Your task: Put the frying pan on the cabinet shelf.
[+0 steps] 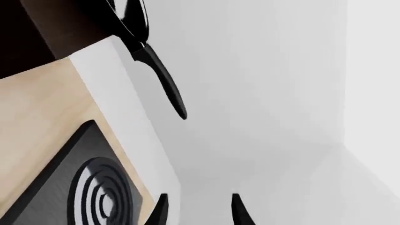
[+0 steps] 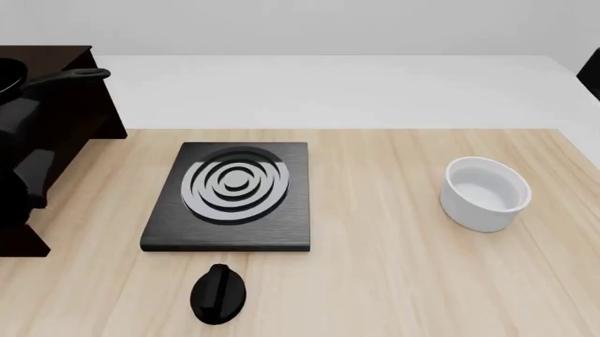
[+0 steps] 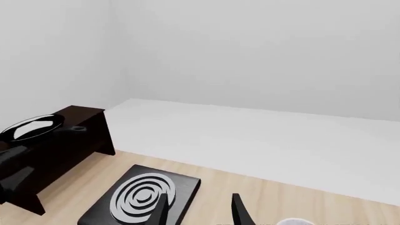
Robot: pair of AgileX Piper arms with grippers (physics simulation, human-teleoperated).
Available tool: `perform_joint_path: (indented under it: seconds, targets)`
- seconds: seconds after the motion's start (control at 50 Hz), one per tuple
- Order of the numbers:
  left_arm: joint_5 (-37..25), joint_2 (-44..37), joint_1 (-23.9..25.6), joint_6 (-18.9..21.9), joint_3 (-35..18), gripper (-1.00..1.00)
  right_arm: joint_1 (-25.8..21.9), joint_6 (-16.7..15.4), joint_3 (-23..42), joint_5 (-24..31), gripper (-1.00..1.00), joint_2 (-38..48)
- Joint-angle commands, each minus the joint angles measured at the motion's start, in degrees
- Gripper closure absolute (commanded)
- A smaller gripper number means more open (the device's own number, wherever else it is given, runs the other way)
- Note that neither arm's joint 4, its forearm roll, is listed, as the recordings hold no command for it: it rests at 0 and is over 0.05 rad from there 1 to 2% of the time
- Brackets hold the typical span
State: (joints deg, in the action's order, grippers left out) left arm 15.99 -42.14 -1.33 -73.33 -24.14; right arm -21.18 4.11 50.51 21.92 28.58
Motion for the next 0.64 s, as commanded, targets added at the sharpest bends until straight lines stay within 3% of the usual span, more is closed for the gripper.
perform_joint_path:
  seconds: [0.02,0.14,0.3,0.42,0.54,0.6,0.64]
  targets:
    - [-12.44,10.72,1.86,6.89,-1.22,-1.00,0.77,0.82,-1.45,0.57,-1.00,-2.56]
    - [-17.23,14.83,2.24,7.85,-0.11,-1.00,1.20,1.27,-2.20,0.91,-1.00,-3.76]
    - [-26.44,20.46,3.76,13.48,-2.10,-1.00,1.78,2.80,-3.27,1.29,-1.00,-5.92]
    - [-29.64,22.78,4.04,13.42,-2.54,-1.00,1.74,4.10,-4.97,0.80,-1.00,-7.38]
    - [-33.11,21.96,3.22,19.79,-6.34,-1.00,1.61,4.55,-6.21,0.19,-1.00,-8.37]
    - [-32.92,22.08,3.12,18.77,-5.44,-1.00,1.45,5.03,-6.89,-0.31,-1.00,-9.00]
    - [-34.18,21.28,2.73,22.32,-7.40,-1.00,1.48,5.38,-7.96,-0.93,-1.00,-9.35]
